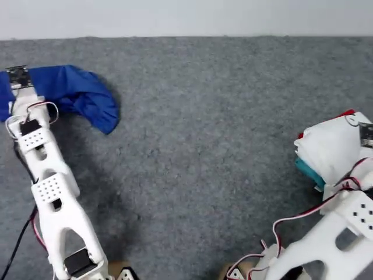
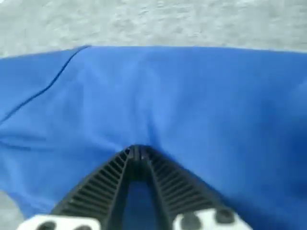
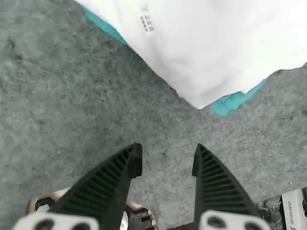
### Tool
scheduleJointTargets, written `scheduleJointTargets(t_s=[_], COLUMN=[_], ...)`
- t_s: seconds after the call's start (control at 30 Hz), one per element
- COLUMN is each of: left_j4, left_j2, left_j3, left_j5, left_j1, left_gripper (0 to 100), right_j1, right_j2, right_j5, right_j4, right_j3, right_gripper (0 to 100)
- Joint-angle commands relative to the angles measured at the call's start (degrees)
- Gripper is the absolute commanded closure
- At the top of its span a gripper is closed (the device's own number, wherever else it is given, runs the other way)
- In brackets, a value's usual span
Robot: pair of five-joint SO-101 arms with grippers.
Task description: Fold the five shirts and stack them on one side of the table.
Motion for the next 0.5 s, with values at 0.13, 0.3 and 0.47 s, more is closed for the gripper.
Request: scheduleJointTargets(t_s=[0.13, 0.3, 0.47], left_j4=[15.3, 35.0, 56.3], left_j2=[-1.8, -13.8, -26.0], left_j3=[-13.4, -13.1, -13.0], left_j5=[-1.6, -1.2, -1.2], left_j1=[9.3, 16.9, 24.2], left_gripper=[99, 99, 99], right_j1=[-0.3, -0.2, -0.2], right_j2=[-1.9, -1.9, -1.9], right_j5=[0.1, 0.1, 0.1], right_j4=[1.8, 1.8, 1.7], right_j3=[-2.2, -2.2, -2.2], right_gripper=[81.5, 81.5, 81.5])
